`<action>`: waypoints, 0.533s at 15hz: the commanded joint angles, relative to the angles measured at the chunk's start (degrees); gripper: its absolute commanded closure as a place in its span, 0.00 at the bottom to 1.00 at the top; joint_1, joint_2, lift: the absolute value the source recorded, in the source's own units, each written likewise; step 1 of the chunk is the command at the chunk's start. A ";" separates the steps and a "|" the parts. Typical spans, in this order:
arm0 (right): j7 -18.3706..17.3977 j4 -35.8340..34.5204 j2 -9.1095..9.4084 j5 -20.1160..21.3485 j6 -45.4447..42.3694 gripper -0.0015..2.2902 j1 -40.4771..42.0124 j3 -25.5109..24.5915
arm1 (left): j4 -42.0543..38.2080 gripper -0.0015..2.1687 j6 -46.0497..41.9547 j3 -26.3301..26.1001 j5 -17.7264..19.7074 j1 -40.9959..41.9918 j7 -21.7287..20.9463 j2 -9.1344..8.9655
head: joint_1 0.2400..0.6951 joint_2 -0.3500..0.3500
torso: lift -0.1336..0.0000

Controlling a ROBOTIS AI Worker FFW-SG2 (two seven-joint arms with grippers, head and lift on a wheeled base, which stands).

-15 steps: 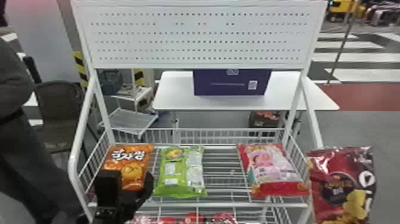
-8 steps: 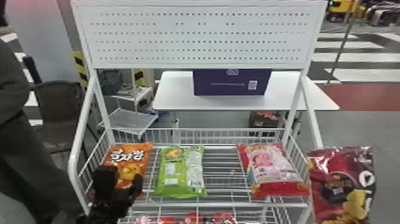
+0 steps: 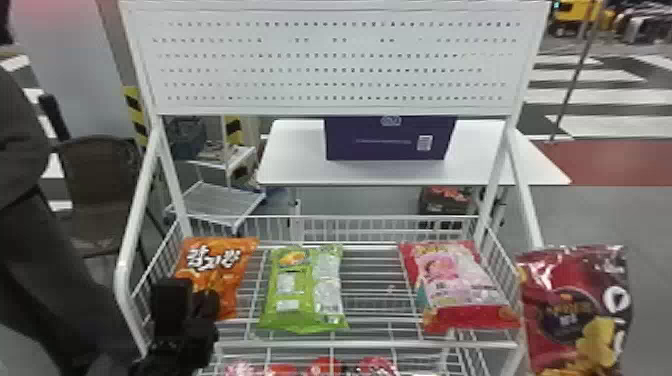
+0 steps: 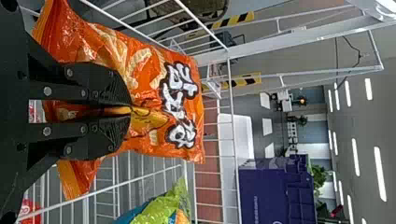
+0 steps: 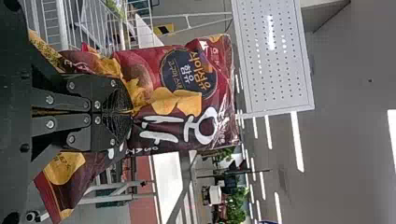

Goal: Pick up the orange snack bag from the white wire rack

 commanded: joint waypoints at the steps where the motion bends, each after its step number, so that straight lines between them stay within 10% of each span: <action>1: 0.00 0.09 -0.03 0.00 0.00 0.96 0.00 -0.01 | -4.92 0.99 -0.02 -0.01 0.14 2.40 0.06 0.17 | 0.57 0.50 | 1.00; 8: 0.00 0.61 0.06 0.08 0.00 0.96 -0.62 0.26 | -25.57 0.99 -7.75 4.21 0.93 23.85 -0.29 0.53 | 0.57 0.50 | 1.00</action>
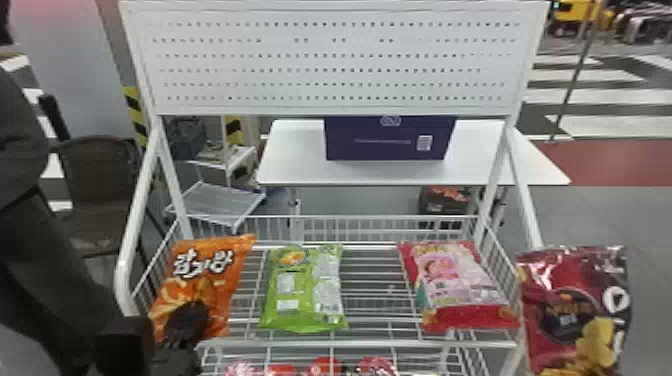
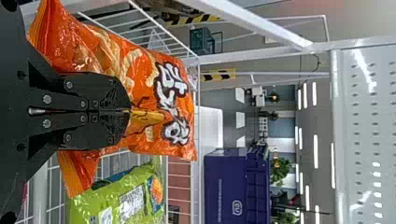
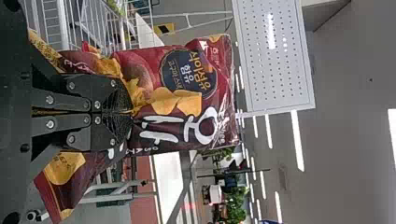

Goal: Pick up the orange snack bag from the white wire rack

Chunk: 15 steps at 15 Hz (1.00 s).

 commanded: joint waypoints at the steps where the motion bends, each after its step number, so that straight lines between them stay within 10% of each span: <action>1: 0.00 0.16 0.00 0.07 0.00 0.96 -0.21 0.16 | -5.19 0.99 -6.71 0.82 0.00 8.11 0.41 0.28 | 0.57 0.50 | 1.00; 9: 0.00 -0.37 0.00 0.07 0.00 0.96 0.49 0.16 | -7.21 0.99 -29.21 1.61 1.58 22.53 1.64 2.56 | 0.57 0.50 | 1.00; 15: 0.00 -0.55 0.00 0.16 -0.18 0.96 0.85 0.25 | -6.60 0.99 -30.62 1.52 1.58 23.41 1.46 2.74 | 0.57 0.50 | 1.00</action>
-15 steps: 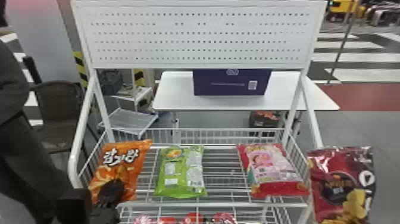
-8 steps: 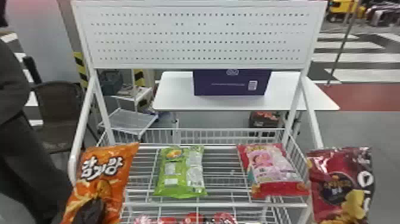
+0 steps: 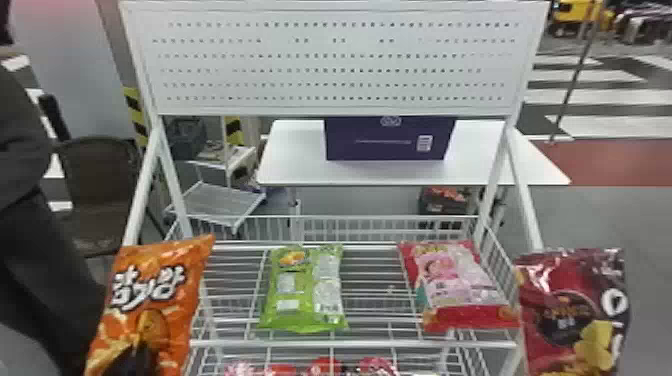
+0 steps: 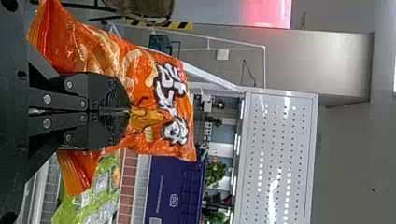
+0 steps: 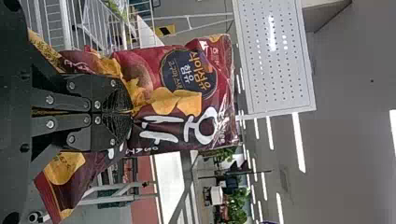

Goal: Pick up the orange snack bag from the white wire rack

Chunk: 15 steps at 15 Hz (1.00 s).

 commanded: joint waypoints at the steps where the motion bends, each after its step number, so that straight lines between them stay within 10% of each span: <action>1: 0.00 0.00 0.00 0.00 -0.07 0.96 0.01 0.00 | 0.33 0.99 0.07 -0.10 -0.02 0.08 -0.09 0.02 | 0.57 0.50 | 1.00; 15: 0.00 -0.35 -0.35 -0.18 -0.07 0.96 -0.17 0.17 | -0.37 0.99 -0.99 -0.54 -0.02 0.52 -0.44 -0.07 | 0.57 0.50 | 1.00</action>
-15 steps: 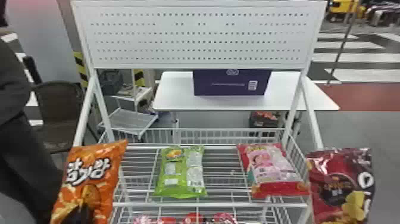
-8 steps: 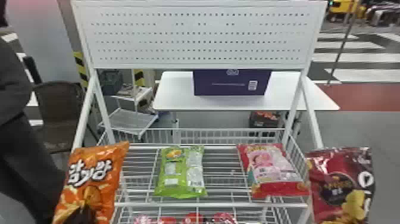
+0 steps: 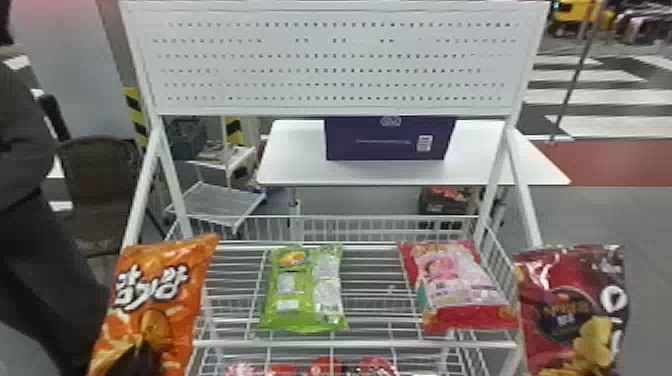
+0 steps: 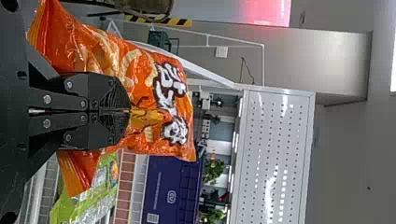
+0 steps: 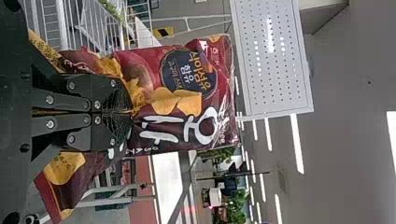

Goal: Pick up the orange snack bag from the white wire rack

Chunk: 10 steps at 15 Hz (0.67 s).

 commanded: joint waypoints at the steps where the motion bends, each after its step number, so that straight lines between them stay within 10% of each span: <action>1: 0.00 -0.24 0.00 0.04 0.00 0.96 0.08 0.03 | -0.13 0.99 -0.05 0.00 0.00 0.15 0.00 0.00 | 0.57 0.50 | 1.00; 10: 0.00 -0.33 0.18 0.13 0.00 0.96 0.17 0.03 | 0.22 0.99 -0.40 -0.09 0.00 0.06 -0.09 0.09 | 0.57 0.50 | 1.00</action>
